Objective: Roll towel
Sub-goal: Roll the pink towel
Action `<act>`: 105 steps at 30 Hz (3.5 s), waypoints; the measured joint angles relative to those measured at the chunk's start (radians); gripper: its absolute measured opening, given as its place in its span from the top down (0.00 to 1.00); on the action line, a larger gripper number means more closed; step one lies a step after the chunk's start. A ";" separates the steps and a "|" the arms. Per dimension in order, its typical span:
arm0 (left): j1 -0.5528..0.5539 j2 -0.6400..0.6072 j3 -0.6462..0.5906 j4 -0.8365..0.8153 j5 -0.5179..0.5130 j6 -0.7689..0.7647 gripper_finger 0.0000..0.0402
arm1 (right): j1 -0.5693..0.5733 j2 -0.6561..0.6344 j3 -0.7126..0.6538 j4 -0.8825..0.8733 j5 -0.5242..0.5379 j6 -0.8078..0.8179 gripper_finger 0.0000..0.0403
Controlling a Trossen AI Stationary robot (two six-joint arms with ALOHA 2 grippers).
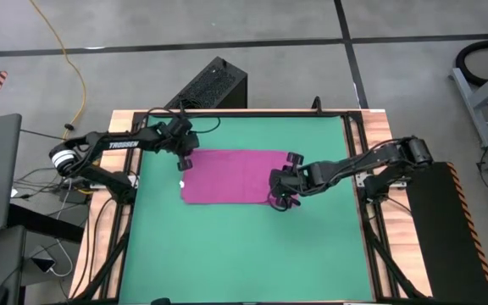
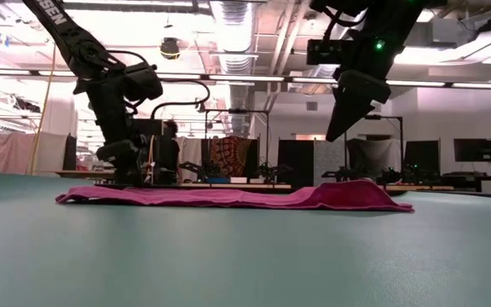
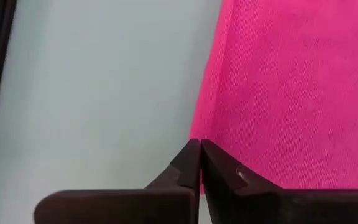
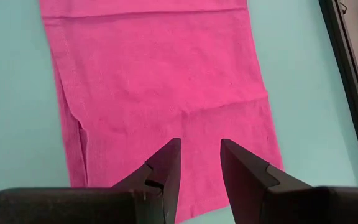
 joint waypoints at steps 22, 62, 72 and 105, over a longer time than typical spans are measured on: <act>-0.005 0.004 0.018 -0.053 -0.041 0.103 0.65 | 0.006 0.000 0.000 0.001 -0.018 0.000 0.66; 0.028 0.005 -0.008 -0.043 -0.002 0.059 1.00 | 0.026 0.000 0.000 0.012 -0.018 0.001 0.66; 0.007 -0.030 0.036 -0.044 -0.108 0.024 1.00 | 0.025 0.000 0.000 0.013 -0.018 0.001 0.66; 0.093 -0.094 0.102 -0.193 0.106 -0.011 0.65 | -0.523 0.000 0.000 0.101 -0.294 -0.316 0.37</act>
